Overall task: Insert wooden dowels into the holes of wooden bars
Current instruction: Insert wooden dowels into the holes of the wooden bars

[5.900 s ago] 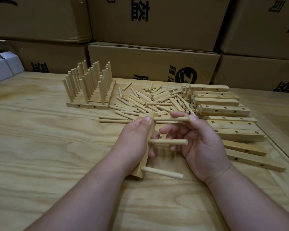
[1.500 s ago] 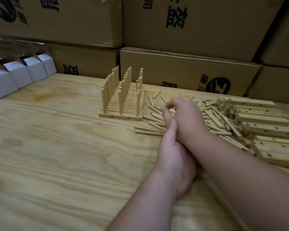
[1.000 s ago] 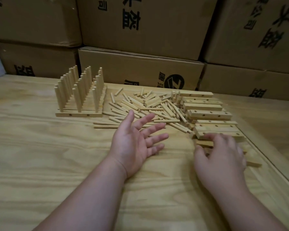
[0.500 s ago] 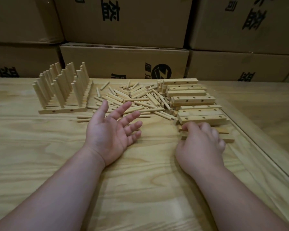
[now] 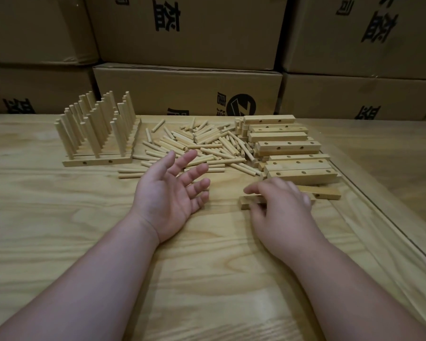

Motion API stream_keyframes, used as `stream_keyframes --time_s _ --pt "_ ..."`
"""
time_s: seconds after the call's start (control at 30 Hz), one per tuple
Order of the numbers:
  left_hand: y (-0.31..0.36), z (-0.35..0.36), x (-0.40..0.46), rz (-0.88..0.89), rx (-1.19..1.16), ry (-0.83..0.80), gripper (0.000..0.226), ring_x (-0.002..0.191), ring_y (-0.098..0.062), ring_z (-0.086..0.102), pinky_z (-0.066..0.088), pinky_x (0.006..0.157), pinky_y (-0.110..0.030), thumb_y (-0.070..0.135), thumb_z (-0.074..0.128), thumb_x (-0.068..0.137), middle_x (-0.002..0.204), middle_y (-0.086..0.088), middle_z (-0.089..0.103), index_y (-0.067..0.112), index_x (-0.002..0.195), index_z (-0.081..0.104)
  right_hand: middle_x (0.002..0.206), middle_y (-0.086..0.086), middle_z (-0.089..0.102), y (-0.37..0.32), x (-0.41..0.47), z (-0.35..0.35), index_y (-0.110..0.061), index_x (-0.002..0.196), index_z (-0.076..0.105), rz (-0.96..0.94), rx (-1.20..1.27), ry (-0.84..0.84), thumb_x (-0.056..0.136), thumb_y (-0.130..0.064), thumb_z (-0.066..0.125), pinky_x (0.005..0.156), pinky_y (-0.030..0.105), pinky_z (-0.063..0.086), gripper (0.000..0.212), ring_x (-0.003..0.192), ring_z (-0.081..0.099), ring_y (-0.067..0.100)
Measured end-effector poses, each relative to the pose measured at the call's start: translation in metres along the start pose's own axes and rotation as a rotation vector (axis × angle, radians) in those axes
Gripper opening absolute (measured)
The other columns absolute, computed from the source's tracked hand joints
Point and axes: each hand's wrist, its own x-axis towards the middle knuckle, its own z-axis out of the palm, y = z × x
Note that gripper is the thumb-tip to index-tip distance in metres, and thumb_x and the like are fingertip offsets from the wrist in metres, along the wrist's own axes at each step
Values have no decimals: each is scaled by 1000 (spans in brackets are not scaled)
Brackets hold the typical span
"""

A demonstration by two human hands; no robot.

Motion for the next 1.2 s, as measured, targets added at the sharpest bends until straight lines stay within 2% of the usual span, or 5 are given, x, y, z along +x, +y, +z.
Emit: stream_keyframes --time_s 0.33,0.5,0.83,1.03,1.2 --pt "-1 -1 -1 249 5 -23 43 87 -23 70 58 78 -36 28 51 83 95 -7 72 16 123 63 118 -17 59 2 4 1 -39 118 62 -53 -42 -75 88 -20 54 105 37 29 36 118 46 12" --pt "1 1 -2 336 -28 74 31 106 -27 70 57 90 -39 20 48 98 100 -6 72 14 125 61 104 -27 58 -8 2 8 -33 111 68 -131 409 95 92 -14 65 88 2 38 27 100 53 -10" --pt "-9 3 -1 159 366 -107 29 116 -22 69 49 99 -40 23 69 93 121 -7 74 17 122 70 107 0 71 -21 3 8 -26 112 68 28 916 42 87 -7 74 75 16 54 32 87 69 8" --pt "-5 5 4 202 133 95 21 79 -18 72 59 70 -34 21 56 100 96 -4 77 16 103 76 104 0 71 -21 2 7 -27 115 66 68 1115 23 95 -12 63 78 27 60 26 93 70 14" --pt "14 -6 3 244 -115 346 28 55 -12 50 36 44 -23 33 49 99 71 3 61 20 101 73 117 -18 58 -26 22 25 -36 123 61 17 572 6 93 -26 64 86 17 49 32 100 56 -5"
